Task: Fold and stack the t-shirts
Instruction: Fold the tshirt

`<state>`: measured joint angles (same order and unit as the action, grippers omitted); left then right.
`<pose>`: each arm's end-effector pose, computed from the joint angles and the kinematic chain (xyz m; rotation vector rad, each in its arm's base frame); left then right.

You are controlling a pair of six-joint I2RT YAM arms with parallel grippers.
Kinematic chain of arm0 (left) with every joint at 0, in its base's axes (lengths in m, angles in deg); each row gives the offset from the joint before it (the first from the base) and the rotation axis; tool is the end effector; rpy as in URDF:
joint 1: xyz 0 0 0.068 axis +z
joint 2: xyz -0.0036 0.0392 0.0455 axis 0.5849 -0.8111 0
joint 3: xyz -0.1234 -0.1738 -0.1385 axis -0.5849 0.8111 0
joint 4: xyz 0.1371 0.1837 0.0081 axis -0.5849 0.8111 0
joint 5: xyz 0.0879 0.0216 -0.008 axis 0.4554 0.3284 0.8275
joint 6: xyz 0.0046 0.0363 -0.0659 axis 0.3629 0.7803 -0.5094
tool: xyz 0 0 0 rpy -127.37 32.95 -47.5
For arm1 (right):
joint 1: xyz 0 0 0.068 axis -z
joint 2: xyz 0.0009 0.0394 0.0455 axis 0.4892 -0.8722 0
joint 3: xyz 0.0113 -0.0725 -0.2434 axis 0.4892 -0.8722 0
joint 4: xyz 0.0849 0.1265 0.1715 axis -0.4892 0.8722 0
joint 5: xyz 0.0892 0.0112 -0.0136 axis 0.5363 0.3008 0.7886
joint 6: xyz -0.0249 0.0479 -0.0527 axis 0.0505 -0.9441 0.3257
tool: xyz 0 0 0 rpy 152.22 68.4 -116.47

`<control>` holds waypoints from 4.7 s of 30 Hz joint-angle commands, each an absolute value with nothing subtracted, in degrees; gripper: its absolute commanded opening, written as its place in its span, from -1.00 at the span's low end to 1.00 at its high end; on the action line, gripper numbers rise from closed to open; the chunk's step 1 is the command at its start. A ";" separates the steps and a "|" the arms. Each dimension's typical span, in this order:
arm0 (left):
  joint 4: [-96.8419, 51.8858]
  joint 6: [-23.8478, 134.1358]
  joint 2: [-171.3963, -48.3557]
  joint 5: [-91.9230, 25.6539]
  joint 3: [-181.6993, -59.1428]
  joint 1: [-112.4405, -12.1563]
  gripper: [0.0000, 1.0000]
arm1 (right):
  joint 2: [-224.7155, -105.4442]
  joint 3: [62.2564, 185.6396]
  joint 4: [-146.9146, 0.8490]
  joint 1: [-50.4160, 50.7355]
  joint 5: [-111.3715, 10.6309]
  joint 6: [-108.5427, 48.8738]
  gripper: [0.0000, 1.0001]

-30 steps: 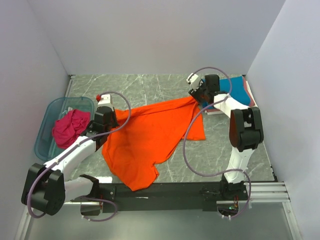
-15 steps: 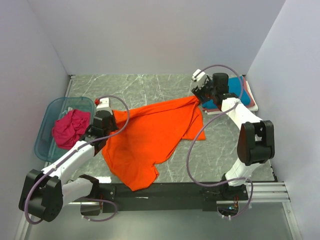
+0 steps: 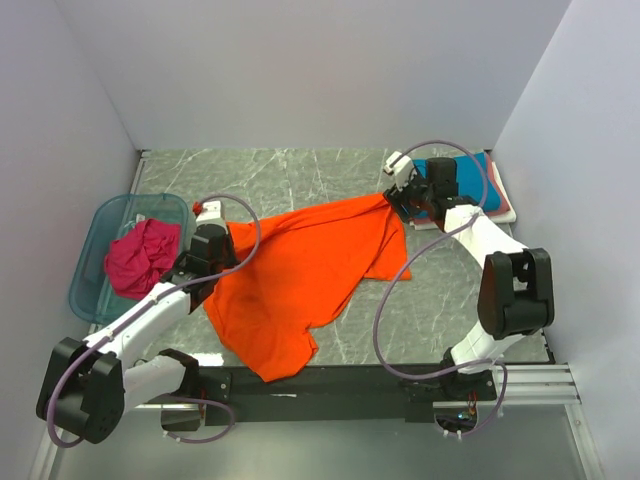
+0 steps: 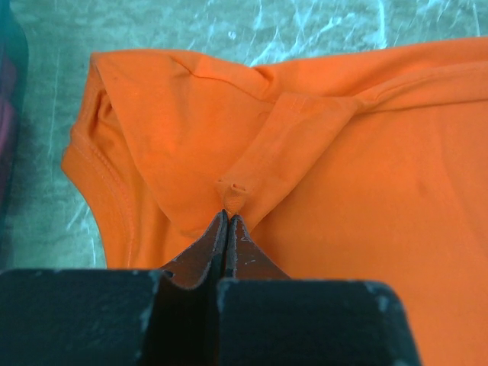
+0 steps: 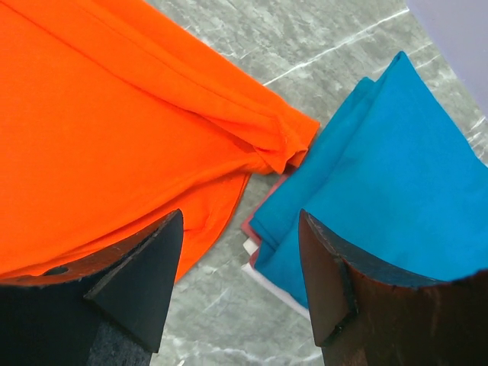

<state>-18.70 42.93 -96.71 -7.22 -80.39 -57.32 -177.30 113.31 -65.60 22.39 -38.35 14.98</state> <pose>0.2234 -0.0673 0.2055 -0.2224 2.0881 -0.1491 0.3507 0.0640 0.2315 -0.9976 1.9197 0.0675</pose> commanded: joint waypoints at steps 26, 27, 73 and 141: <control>3.79 2.83 -65.51 -6.68 -72.25 -57.60 0.89 | -168.28 99.47 -35.12 22.17 -23.55 65.14 0.34; 4.14 1.96 -64.97 -6.68 -72.07 -57.60 0.89 | -168.98 99.29 -35.92 20.51 -24.25 64.79 0.34; 23.84 -6.76 -70.41 -22.50 -78.49 -57.60 0.83 | -143.86 77.33 -24.57 25.76 -41.21 65.84 -1.00; -1.66 36.48 -134.57 -9.40 -115.05 -37.65 -0.99 | -152.46 97.62 -32.23 42.73 -7.47 32.26 -0.10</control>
<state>-2.72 33.77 -133.49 -12.23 -112.43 -39.11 -151.37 97.46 -31.96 42.35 -8.73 31.90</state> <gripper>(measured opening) 0.015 0.455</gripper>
